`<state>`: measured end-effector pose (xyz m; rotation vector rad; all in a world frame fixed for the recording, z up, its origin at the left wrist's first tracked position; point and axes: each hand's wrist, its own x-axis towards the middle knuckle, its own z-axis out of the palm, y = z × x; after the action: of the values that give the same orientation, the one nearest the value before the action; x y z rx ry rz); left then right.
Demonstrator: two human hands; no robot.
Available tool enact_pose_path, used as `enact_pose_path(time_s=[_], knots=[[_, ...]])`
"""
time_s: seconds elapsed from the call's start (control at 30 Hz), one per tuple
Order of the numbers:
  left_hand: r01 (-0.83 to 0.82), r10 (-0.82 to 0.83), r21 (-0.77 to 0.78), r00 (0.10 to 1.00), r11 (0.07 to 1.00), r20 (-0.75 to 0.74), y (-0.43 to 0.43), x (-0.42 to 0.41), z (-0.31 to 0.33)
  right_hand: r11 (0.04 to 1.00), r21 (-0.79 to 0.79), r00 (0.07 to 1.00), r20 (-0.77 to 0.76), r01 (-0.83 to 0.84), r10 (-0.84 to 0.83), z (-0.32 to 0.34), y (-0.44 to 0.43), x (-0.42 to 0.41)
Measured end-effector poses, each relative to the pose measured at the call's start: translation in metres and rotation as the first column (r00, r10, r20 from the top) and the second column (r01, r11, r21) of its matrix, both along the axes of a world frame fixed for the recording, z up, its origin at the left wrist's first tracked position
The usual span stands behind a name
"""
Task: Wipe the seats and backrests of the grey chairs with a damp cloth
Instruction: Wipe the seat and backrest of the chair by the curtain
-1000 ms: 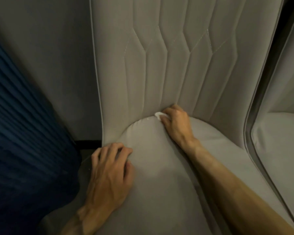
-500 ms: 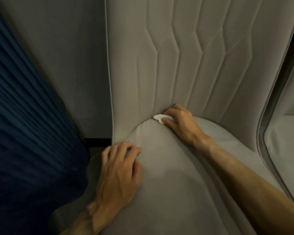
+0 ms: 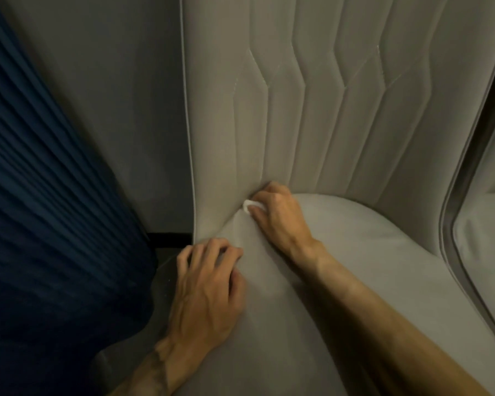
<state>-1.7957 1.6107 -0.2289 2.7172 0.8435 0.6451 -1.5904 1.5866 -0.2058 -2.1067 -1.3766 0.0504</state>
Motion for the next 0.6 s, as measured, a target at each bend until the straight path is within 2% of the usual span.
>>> enact_pose_path(time_s=[0.07,0.1,0.23,0.33,0.43,0.5,0.6], knots=[[0.001,-0.001,0.001,1.0,1.0,-0.008,0.001,-0.001,-0.002,0.993,-0.019,0.993,0.012,-0.115,0.115,-0.003,0.002,-0.01],[0.0,0.0,0.002,1.0,1.0,-0.008,0.001,-0.001,-0.002,0.992,-0.028,0.992,0.016,-0.121,0.122,-0.002,0.001,-0.003],[0.002,-0.002,-0.002,1.0,1.0,-0.009,0.001,-0.001,-0.003,0.995,0.049,0.996,0.004,0.089,-0.089,-0.002,0.001,0.011],[-0.002,0.002,-0.019,1.0,1.0,-0.024,0.001,-0.001,-0.001,0.997,0.068,1.0,-0.018,0.022,-0.021,-0.01,0.009,-0.015],[0.016,-0.017,-0.025,1.0,1.0,-0.018,0.003,-0.004,-0.001,1.0,0.024,1.0,0.015,-0.018,0.018,-0.005,0.001,0.005],[0.028,-0.028,-0.019,1.0,0.999,-0.009,0.003,-0.005,-0.001,0.998,0.002,0.998,0.038,0.06,-0.06,0.0,-0.015,0.029],[0.029,-0.029,-0.001,1.0,1.0,-0.001,0.003,-0.004,-0.002,0.96,0.014,0.959,0.038,0.281,-0.281,-0.001,-0.055,0.064]])
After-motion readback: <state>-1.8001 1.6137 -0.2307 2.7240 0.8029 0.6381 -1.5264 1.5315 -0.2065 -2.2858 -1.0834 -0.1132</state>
